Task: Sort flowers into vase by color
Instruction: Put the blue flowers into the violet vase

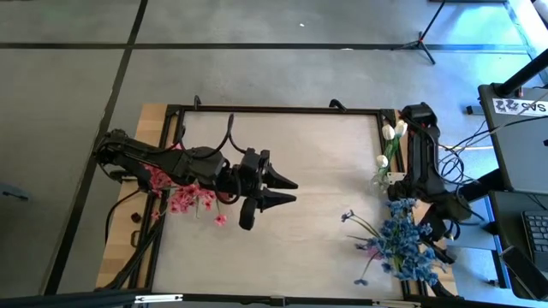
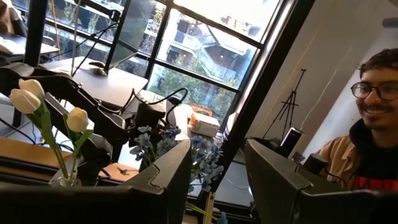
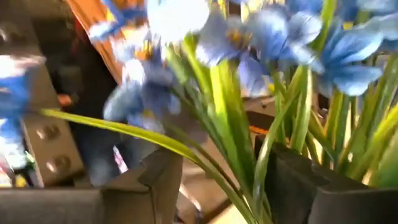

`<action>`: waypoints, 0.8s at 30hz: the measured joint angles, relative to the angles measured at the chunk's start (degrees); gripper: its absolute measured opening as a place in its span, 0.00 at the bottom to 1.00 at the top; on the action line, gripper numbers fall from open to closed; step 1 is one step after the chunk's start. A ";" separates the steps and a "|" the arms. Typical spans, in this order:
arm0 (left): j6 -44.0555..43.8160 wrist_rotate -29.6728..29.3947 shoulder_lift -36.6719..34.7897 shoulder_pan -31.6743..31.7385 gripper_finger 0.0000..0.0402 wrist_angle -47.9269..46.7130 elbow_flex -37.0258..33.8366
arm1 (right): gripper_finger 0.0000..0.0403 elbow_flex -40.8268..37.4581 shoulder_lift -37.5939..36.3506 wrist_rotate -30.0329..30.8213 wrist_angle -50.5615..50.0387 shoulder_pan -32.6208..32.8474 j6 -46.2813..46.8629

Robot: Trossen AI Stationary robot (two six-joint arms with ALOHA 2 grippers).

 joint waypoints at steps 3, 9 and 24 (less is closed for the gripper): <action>0.00 0.09 0.01 0.02 0.36 0.00 0.00 | 0.51 2.04 -1.29 1.60 -8.73 0.00 0.32; 0.01 0.09 0.02 0.02 0.36 -0.01 0.00 | 0.48 4.74 -5.03 3.68 -21.82 -0.06 3.31; 1.33 -0.93 0.02 0.04 0.36 -0.02 0.00 | 0.46 6.00 -5.19 2.42 -27.92 -0.07 7.34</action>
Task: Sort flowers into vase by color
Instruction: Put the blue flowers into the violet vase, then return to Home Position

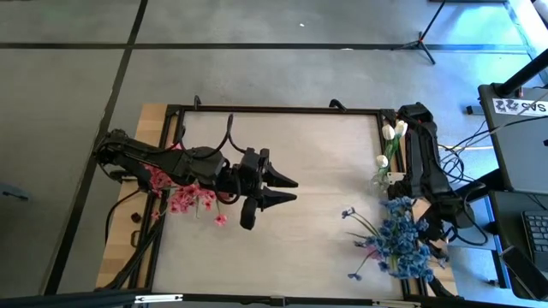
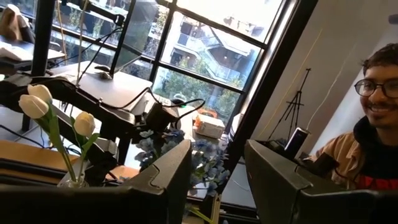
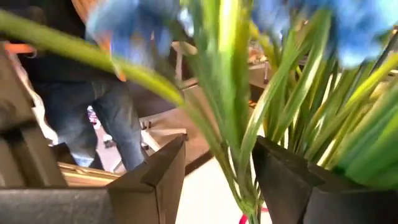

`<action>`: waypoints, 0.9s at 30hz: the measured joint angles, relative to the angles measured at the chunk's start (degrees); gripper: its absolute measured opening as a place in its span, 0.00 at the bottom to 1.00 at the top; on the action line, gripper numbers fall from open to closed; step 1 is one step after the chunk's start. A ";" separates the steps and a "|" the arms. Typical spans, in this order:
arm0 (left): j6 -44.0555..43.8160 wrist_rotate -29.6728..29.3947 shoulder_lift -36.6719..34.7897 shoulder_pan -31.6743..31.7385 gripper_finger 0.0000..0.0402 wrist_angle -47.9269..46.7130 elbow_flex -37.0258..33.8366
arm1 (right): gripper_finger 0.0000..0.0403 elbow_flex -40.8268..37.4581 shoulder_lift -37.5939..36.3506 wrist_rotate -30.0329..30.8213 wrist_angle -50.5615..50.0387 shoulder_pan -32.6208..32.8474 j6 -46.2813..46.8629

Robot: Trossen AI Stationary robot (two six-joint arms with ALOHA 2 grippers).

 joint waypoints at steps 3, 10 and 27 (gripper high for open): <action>0.16 -0.02 0.00 0.00 0.36 0.00 0.00 | 0.45 2.83 -0.04 -0.70 -3.47 0.01 0.00; 0.16 -0.03 0.00 0.00 0.36 0.00 0.00 | 0.45 8.87 0.00 -2.20 -20.59 0.02 8.13; 0.22 -0.03 0.00 -0.16 0.36 -0.02 0.00 | 0.45 23.08 0.00 -15.16 -46.67 0.00 26.50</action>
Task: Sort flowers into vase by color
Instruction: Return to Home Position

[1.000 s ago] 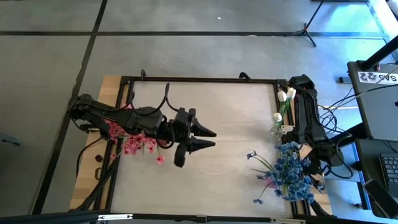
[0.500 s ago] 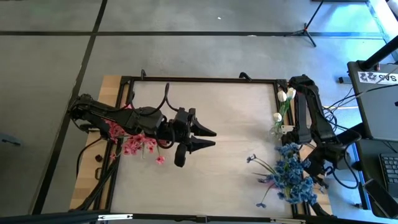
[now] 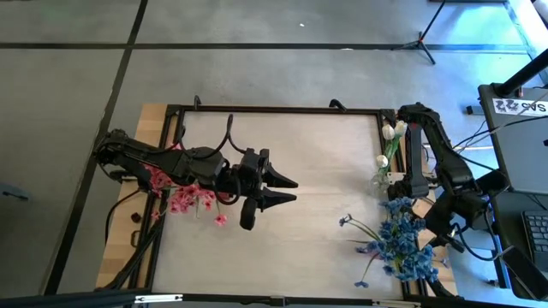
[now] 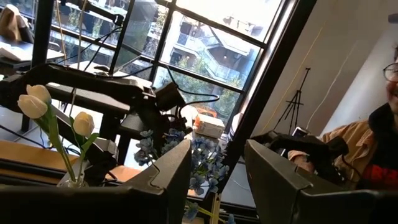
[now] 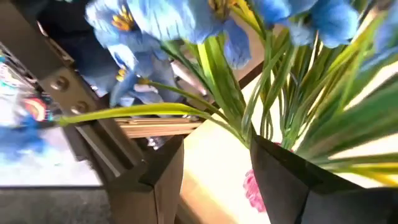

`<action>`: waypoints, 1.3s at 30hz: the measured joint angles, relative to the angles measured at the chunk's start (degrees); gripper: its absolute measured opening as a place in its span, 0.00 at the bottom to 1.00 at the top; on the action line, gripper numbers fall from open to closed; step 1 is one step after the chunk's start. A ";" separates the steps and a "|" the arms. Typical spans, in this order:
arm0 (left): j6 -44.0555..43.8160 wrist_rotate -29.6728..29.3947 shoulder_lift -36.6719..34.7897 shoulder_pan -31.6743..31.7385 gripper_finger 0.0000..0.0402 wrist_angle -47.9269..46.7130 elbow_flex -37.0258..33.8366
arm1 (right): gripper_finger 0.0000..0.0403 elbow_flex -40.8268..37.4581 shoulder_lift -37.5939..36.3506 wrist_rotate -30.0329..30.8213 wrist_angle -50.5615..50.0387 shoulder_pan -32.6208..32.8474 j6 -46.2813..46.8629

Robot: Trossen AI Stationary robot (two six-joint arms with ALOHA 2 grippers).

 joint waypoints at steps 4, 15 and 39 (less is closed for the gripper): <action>0.47 0.00 0.00 -0.04 0.36 0.00 0.00 | 0.45 4.02 0.00 -2.34 -5.73 0.00 2.35; 2.89 0.00 0.00 -0.91 0.36 0.61 0.00 | 0.45 18.03 0.47 -3.67 -22.88 0.00 3.56; 2.51 -0.02 0.00 -1.72 0.36 5.16 0.00 | 0.04 47.11 2.49 13.04 -40.57 -2.30 0.57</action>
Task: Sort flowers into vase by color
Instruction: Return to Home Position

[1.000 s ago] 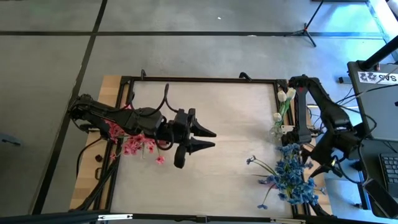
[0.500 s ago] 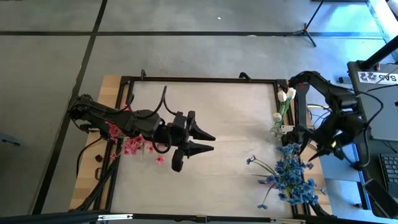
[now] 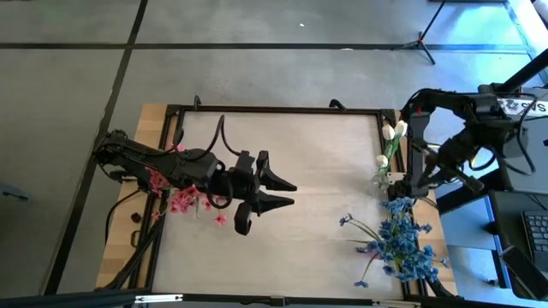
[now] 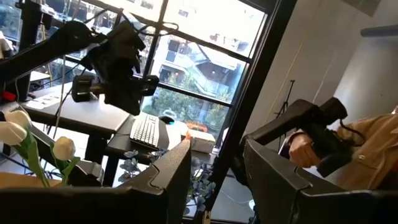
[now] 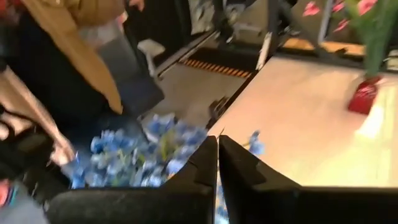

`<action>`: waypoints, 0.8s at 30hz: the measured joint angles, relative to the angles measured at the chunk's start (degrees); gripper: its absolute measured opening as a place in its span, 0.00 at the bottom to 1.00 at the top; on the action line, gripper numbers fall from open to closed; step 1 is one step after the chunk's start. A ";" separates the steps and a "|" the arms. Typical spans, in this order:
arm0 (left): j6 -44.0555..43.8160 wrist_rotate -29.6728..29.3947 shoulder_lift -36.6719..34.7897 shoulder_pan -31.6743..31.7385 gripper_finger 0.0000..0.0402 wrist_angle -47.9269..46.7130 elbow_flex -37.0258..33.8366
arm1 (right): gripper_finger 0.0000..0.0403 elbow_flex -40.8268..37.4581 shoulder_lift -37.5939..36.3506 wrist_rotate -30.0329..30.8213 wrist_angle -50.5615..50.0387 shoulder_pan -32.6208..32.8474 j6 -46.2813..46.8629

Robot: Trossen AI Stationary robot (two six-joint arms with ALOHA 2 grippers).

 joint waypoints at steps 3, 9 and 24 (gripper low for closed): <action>0.00 0.00 0.00 0.06 0.36 0.02 0.00 | 0.05 0.35 0.02 3.69 -0.43 0.05 0.58; -1.41 0.06 0.00 0.51 0.36 -0.41 0.00 | 0.02 0.35 -0.12 10.96 -0.54 0.05 3.12; 5.13 0.32 -4.87 2.23 0.36 -6.88 0.00 | 0.01 -9.65 0.24 21.29 7.95 0.05 10.57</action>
